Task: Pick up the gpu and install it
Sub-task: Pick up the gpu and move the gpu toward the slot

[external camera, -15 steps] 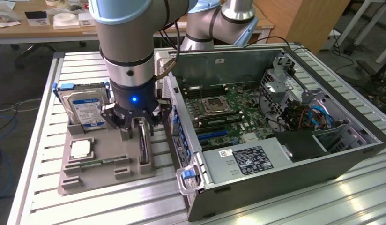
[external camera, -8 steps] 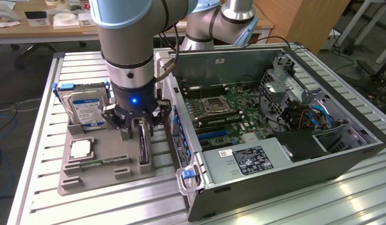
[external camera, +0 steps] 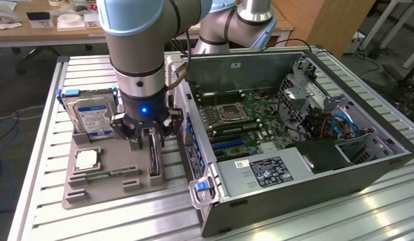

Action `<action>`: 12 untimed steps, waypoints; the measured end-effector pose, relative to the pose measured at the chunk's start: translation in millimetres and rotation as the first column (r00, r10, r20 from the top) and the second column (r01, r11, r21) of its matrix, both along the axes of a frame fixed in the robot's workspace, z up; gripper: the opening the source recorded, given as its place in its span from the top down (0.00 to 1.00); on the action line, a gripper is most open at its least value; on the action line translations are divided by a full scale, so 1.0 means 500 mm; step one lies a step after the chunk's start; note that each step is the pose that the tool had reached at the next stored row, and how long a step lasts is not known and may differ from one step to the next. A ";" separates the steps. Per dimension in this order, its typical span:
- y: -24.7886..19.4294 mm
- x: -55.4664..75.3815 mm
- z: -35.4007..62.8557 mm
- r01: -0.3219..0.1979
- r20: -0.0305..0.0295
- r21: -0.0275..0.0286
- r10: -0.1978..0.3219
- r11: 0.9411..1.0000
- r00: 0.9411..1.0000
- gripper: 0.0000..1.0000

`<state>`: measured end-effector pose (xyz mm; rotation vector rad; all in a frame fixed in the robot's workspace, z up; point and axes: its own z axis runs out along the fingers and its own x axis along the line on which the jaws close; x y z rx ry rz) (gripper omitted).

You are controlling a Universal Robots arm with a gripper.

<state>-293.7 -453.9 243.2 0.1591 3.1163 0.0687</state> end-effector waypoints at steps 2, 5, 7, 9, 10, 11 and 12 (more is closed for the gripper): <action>0.0004 0.000 -0.003 0.001 0.000 0.000 -0.001 1.000 1.000 0.47; 0.0004 0.000 -0.005 0.002 -0.001 0.000 -0.002 1.000 1.000 0.47; 0.0005 0.000 -0.008 0.004 -0.001 0.000 -0.004 1.000 1.000 0.47; 0.0005 0.000 -0.012 0.006 -0.001 0.000 -0.006 1.000 1.000 0.47; 0.0005 0.000 -0.013 0.006 -0.001 0.000 -0.006 1.000 1.000 0.47; 0.0005 0.000 -0.015 0.007 -0.001 0.000 -0.007 1.000 1.000 0.47; 0.0004 0.000 -0.015 0.007 -0.001 0.000 -0.007 1.000 1.000 0.47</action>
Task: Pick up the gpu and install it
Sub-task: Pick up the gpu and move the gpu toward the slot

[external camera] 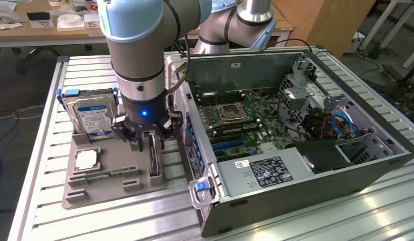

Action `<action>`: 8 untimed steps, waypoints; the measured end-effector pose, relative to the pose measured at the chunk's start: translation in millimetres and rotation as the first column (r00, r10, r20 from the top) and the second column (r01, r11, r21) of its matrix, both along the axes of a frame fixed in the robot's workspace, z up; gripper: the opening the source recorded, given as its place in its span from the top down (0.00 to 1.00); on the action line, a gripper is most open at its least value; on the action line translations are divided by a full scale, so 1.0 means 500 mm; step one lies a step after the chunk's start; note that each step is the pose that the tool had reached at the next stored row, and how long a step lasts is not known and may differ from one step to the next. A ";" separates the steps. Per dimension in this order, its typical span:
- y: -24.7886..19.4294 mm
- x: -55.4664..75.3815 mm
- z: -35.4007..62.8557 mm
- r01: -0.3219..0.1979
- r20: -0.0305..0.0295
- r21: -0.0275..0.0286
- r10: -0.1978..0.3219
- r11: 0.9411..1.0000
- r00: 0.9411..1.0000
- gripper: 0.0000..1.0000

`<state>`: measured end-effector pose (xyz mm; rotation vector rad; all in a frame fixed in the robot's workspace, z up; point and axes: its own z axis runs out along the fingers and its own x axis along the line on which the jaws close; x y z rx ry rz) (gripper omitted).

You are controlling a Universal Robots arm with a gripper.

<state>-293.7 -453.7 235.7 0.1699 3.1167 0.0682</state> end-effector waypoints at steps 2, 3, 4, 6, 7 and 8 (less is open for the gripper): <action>0.0000 0.000 0.000 0.000 0.000 0.000 0.000 1.000 1.000 0.47; 0.0001 0.000 0.000 0.000 0.000 0.000 0.000 1.000 1.000 0.47; 0.0001 0.000 0.000 0.000 0.000 0.000 0.000 1.000 1.000 0.47; 0.0002 0.000 -0.002 0.000 0.000 0.001 0.000 1.000 1.000 0.47; 0.0001 0.000 -0.003 0.000 0.000 0.000 0.000 1.000 1.000 0.47; 0.0001 0.000 -0.003 0.000 0.000 0.000 0.000 1.000 1.000 0.47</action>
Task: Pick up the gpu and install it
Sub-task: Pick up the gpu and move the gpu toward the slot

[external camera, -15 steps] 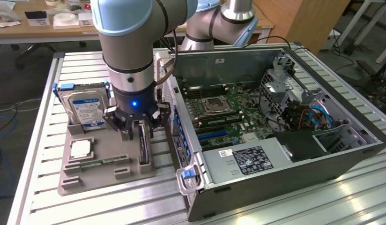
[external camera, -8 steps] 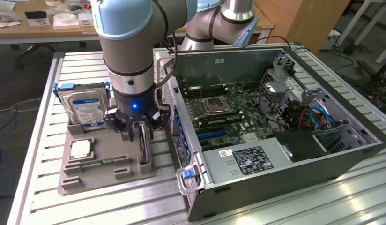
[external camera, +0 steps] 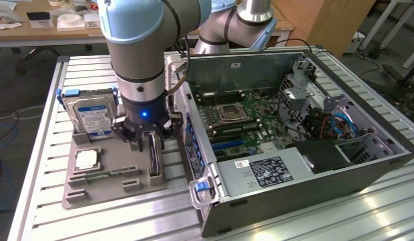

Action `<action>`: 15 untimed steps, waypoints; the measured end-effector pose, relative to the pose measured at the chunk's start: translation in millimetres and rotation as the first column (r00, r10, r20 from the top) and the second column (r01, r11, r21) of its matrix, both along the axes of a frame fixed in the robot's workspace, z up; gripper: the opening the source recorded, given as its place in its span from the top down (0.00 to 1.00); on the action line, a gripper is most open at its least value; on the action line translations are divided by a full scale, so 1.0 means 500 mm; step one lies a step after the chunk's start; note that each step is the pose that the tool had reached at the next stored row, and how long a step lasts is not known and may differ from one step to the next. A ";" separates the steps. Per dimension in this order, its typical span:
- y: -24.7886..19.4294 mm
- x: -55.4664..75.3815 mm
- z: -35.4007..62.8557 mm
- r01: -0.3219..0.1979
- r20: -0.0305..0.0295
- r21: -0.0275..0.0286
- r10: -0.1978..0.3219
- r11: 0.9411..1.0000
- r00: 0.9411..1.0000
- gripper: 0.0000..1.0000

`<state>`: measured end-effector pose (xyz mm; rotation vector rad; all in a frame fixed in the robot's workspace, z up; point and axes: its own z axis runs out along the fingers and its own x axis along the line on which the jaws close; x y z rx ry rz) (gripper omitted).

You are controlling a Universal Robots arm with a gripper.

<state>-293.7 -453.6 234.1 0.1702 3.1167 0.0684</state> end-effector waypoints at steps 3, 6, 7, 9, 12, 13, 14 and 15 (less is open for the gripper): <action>0.0001 0.000 0.000 0.000 0.000 0.000 0.000 1.000 1.000 0.47; 0.0000 0.001 0.000 0.000 0.000 0.000 0.000 1.000 1.000 0.47; 0.0000 0.001 0.000 0.000 0.000 0.000 0.000 1.000 1.000 0.47; 0.0000 0.002 0.000 0.000 0.000 0.000 0.000 1.000 1.000 0.47; 0.0000 0.002 0.000 0.000 0.000 0.000 0.000 1.000 1.000 0.47; 0.0001 0.002 -0.001 0.000 0.000 0.000 0.000 1.000 1.000 0.47; 0.0000 0.002 -0.001 0.000 0.000 0.000 0.000 1.000 1.000 0.47; 0.0000 0.002 -0.001 0.000 0.000 0.000 0.000 1.000 1.000 0.47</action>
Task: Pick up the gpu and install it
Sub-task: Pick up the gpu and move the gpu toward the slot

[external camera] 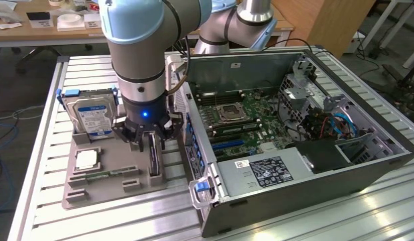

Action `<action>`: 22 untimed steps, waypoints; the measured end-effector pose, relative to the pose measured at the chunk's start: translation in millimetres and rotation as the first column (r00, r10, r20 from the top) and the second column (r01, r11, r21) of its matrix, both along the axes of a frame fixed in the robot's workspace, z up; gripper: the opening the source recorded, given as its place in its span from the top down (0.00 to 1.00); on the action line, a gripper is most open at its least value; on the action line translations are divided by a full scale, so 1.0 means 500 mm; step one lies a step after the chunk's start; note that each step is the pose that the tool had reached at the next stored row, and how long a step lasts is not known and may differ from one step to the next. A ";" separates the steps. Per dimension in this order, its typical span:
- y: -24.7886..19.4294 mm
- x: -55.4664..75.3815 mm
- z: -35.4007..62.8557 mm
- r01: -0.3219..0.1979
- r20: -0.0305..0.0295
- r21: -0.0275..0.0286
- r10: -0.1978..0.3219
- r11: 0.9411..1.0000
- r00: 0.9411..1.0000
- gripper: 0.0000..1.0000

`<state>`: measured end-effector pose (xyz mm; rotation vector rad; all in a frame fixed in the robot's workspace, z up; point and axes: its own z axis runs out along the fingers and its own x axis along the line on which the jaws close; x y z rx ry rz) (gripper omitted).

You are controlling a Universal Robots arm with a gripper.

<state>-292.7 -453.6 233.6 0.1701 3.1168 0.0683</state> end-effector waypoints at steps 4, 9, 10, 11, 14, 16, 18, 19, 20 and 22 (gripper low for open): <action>0.0000 0.000 0.000 0.000 0.000 0.000 0.000 1.000 1.000 0.47; -0.0001 0.000 0.000 0.000 0.000 0.000 0.000 1.000 1.000 0.49; 0.0000 0.000 0.000 0.000 0.000 0.000 0.000 1.000 1.000 0.55; -0.0001 0.000 0.000 0.000 0.000 0.000 0.000 1.000 1.000 0.55; -0.0001 0.000 0.000 0.000 0.000 0.000 0.000 1.000 1.000 0.61; 0.0000 0.000 0.000 0.000 0.000 0.000 0.000 1.000 1.000 0.61; -0.0001 0.000 0.000 0.000 0.000 0.000 0.000 1.000 1.000 0.61; -0.0001 0.000 0.000 0.000 0.000 0.000 0.000 1.000 1.000 0.61; 0.0000 0.000 0.000 0.000 0.000 0.000 0.000 1.000 1.000 0.61; 0.0000 0.000 0.000 0.000 0.000 0.000 0.000 1.000 1.000 0.61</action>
